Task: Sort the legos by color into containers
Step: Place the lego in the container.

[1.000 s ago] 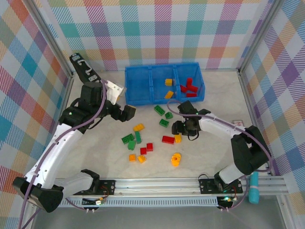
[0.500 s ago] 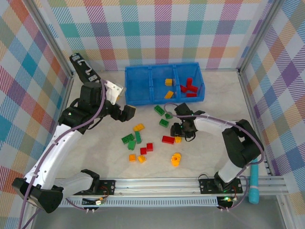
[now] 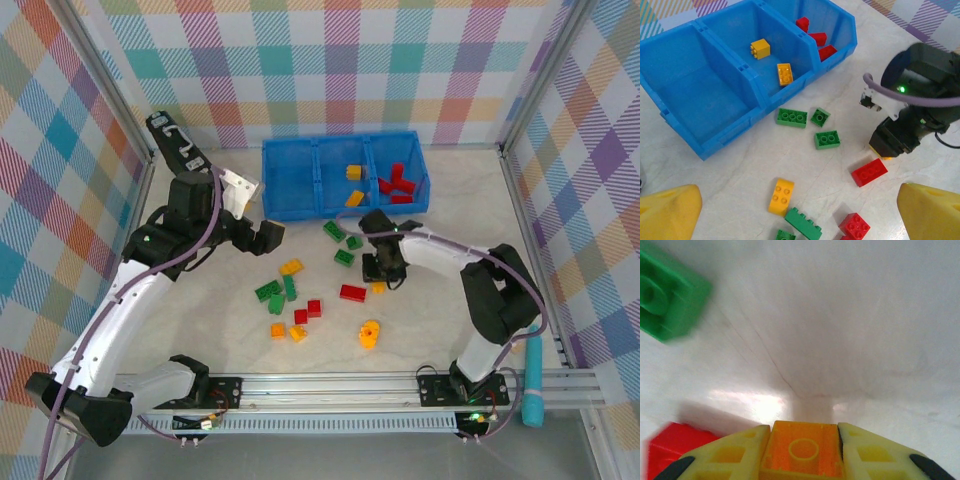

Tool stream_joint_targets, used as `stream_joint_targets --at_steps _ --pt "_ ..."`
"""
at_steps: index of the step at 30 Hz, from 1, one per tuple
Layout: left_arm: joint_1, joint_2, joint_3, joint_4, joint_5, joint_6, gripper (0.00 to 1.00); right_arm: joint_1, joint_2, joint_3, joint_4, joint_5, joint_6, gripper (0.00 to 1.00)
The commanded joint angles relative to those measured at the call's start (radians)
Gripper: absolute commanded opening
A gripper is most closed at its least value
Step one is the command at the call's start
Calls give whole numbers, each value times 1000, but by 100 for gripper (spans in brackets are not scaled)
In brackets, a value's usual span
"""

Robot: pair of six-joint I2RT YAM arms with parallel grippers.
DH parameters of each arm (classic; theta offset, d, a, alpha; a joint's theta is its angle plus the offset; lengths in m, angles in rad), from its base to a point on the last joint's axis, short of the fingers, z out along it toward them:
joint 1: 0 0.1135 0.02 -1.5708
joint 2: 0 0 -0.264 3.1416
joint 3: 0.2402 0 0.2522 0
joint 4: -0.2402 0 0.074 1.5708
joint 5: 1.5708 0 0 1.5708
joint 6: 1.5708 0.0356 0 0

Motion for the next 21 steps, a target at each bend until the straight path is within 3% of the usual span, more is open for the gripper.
stream_joint_targets --at_steps 1,12,17,21 --pt "-12 -4 21 -9 17 -4 100 -33 22 188 -73 56 -124 30" --pt "-11 10 26 -16 -6 5 100 -85 362 795 -6 85 -356 30" --pt "-11 18 33 -25 -21 13 100 -85 498 949 -1 97 -380 30" --pt "-12 13 31 -23 -27 14 100 -85 564 954 45 124 -381 31"
